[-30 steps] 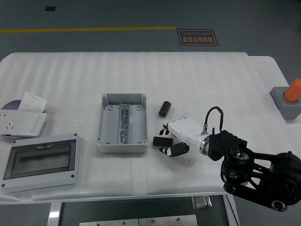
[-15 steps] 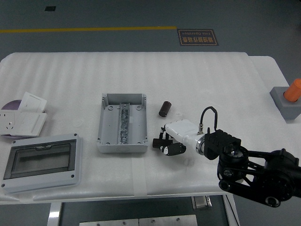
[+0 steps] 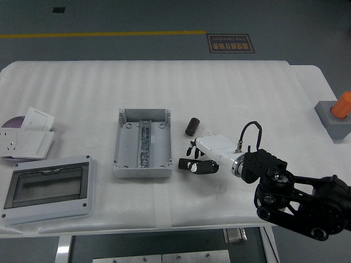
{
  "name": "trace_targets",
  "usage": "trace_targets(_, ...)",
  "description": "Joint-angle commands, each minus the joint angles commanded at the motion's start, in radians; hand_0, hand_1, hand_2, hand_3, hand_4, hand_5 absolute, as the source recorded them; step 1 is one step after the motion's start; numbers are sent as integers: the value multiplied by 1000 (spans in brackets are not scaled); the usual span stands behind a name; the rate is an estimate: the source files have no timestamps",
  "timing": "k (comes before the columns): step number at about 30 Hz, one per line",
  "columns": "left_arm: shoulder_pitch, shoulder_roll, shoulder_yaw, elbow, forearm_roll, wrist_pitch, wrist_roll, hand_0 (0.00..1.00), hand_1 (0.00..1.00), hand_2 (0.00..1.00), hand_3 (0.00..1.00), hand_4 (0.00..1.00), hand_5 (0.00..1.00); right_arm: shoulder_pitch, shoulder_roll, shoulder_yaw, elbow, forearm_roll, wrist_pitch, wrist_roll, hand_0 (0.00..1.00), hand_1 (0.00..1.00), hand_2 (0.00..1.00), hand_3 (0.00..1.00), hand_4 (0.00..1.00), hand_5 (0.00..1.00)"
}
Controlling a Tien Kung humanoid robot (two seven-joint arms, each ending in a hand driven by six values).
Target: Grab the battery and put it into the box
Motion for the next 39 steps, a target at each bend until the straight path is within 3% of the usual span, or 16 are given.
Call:
trace_targets(4,-1,-1,3,0,-3,0,0,576,628,539,565,639,309,-3,-1,0,7,14,-5,1,597,596,565,796,652,540)
trace_targets(5,-1,-1,4,0,-4,0,-1,577,628,539,565,638,314,-3,-1,0,8,16,-5,0,610,605,604,834,709,560)
trace_targets(17,-1,-2,5,0,-7,0,-1,577,628,538,564,624,340,6,-5,-4,16,1,24,-23,612,603,585,812,686,538)
trace_targets(26,-3,-1,11,0,-14,0,-3,577,628,536,564,622,346,42,-7,-27,33,-61,108,-90,614,603,575,801,700,556)
trace_targets(34,-3,0,20,0,-20,0,-4,577,628,536,563,615,358,77,10,-56,44,-31,201,-166,612,605,570,758,711,582)
trace_targets(39,-3,2,17,-1,-15,1,-3,577,629,536,562,609,357,87,27,-67,38,-11,230,-198,608,603,586,718,722,599)
